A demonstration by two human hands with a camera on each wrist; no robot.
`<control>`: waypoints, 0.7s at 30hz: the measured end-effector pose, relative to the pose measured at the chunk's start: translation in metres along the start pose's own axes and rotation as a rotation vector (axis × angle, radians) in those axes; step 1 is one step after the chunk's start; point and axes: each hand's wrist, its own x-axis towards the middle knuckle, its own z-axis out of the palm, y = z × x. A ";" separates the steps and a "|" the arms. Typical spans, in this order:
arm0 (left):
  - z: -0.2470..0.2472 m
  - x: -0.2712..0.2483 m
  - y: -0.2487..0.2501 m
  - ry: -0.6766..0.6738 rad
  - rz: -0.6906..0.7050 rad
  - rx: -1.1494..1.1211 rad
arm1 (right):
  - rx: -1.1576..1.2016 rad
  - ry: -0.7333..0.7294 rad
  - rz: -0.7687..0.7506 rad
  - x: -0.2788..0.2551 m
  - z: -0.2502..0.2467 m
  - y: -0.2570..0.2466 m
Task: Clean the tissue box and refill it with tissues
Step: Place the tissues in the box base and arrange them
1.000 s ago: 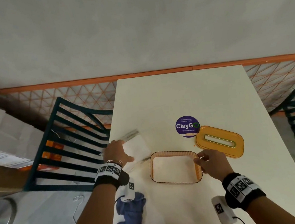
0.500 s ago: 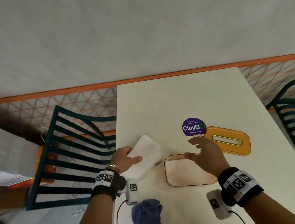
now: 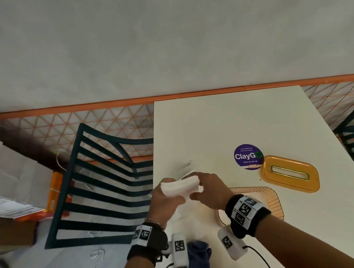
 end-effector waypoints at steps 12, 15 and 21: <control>0.005 -0.006 0.022 0.037 0.066 -0.108 | -0.053 -0.052 0.101 -0.006 -0.004 0.009; 0.005 -0.006 0.028 0.016 0.015 -0.156 | 0.179 -0.129 0.144 -0.023 -0.035 0.011; 0.031 -0.011 0.030 -0.149 -0.091 -0.039 | 0.652 -0.004 0.288 -0.078 -0.092 0.053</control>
